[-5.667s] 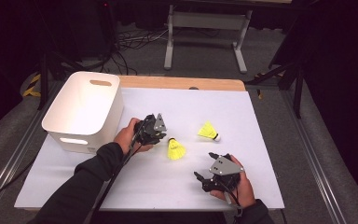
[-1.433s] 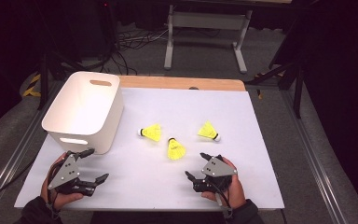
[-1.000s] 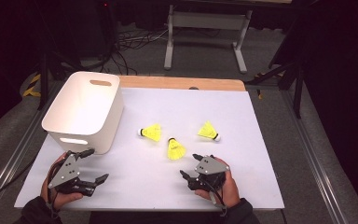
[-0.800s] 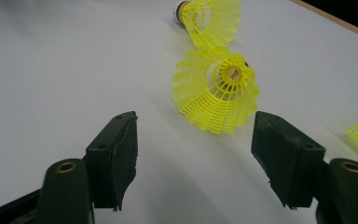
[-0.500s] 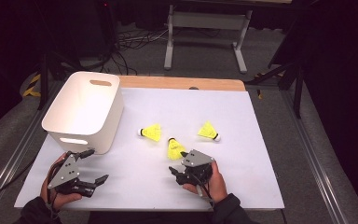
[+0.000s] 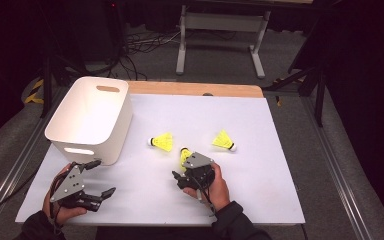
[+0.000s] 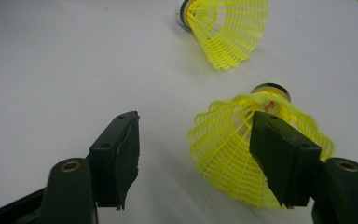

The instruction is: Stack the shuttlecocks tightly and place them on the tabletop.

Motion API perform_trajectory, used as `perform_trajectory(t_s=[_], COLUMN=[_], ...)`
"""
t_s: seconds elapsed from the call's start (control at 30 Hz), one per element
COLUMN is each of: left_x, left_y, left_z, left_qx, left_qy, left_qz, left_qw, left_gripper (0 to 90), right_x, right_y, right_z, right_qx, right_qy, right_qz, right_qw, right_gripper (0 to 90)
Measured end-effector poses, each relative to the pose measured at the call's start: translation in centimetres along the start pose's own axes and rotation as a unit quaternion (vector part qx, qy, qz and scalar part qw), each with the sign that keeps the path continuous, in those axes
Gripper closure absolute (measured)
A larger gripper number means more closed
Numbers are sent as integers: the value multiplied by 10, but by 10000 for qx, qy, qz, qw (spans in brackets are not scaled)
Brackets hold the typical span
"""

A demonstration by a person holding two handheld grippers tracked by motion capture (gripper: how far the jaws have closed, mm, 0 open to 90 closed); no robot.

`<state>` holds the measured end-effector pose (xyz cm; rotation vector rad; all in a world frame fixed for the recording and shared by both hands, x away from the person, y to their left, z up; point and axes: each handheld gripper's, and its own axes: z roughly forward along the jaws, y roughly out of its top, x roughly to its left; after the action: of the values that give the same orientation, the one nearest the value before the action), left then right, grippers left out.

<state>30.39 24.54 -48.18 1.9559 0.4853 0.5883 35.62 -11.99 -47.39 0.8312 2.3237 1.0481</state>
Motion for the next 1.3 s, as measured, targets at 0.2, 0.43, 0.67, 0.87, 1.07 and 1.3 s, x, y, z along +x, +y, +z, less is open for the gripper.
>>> perform_trajectory(t_s=[0.2,0.43,0.67,0.87,1.07,1.3], left_x=[0,0,1,1,1,0], left_y=[0,-1,-1,-1,-1,0], left_z=[2,2,4,4,4,3], left_qx=[39,78,94,122,100,100], left_qy=[-41,-31,-66,-72,-49,-61], left_qz=[0,13,-30,-29,-31,-17], left_qw=[10000,10000,9999,9999,9999,9999], left_gripper=[63,65,66,66,66,66], right_x=[1,0,-6,-15,-25,-32], right_y=[6,8,7,6,6,6], right_z=[7,15,12,5,-4,-11], right_qx=[8,2,-47,-101,-247,-246], right_qy=[-188,-441,-767,-771,-696,-620], right_qz=[260,474,691,738,703,595], right_qw=[9995,9979,9946,9942,9948,9960], right_gripper=[396,560,819,897,900,900])
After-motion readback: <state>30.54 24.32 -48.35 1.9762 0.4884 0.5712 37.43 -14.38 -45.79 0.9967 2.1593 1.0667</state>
